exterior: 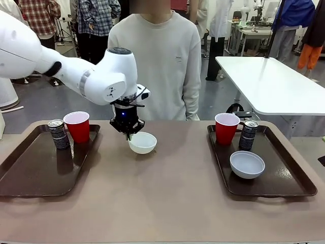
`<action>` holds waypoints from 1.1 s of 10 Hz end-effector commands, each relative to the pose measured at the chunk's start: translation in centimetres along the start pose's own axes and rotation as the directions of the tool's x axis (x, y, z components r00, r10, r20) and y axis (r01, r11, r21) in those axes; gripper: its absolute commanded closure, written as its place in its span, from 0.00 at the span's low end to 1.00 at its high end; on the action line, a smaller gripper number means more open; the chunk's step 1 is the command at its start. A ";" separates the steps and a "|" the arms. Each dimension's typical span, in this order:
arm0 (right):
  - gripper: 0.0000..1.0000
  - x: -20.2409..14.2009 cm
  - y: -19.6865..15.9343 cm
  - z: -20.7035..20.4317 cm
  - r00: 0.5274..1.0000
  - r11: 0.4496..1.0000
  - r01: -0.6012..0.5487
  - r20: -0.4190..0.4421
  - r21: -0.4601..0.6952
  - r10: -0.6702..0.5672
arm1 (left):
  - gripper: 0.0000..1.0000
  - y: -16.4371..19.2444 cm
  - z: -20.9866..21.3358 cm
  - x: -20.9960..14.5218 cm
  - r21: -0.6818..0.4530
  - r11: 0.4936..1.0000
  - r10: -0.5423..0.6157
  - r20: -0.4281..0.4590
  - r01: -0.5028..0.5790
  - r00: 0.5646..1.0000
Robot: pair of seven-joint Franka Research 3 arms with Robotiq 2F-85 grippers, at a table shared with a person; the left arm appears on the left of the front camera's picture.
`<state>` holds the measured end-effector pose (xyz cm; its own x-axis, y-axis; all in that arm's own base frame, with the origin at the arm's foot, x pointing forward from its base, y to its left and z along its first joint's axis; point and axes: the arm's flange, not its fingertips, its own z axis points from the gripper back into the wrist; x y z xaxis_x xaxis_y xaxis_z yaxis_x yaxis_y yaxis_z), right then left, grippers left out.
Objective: Prepare tableware on both trays.
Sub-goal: Pick up a Picnic Bowl from the table and place it on a Handle tray.
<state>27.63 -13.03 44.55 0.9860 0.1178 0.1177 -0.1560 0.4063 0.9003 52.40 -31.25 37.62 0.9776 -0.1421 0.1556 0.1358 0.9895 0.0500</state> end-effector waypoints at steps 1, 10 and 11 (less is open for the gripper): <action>0.12 -0.1 0.2 -0.1 1.000 1.000 0.015 0.002 0.008 -0.015 | 1.00 3.3 6.3 -4.2 -0.003 0.998 -0.059 -0.018 0.059 0.998; 0.12 -0.1 0.2 -0.1 1.000 1.000 0.015 0.002 0.008 -0.015 | 1.00 24.0 15.3 -8.4 -0.144 0.989 -0.036 -0.068 0.026 0.997; 0.12 -0.1 0.2 -0.1 1.000 1.000 0.015 0.002 0.008 -0.015 | 1.00 23.7 15.4 -9.6 -0.173 0.976 -0.134 0.020 0.135 0.991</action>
<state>27.62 -13.02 44.54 0.9861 0.1175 0.1173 -0.1556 0.4064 0.9004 45.26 -6.41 52.38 0.9768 -0.1892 0.1002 0.1950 0.9794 -0.0519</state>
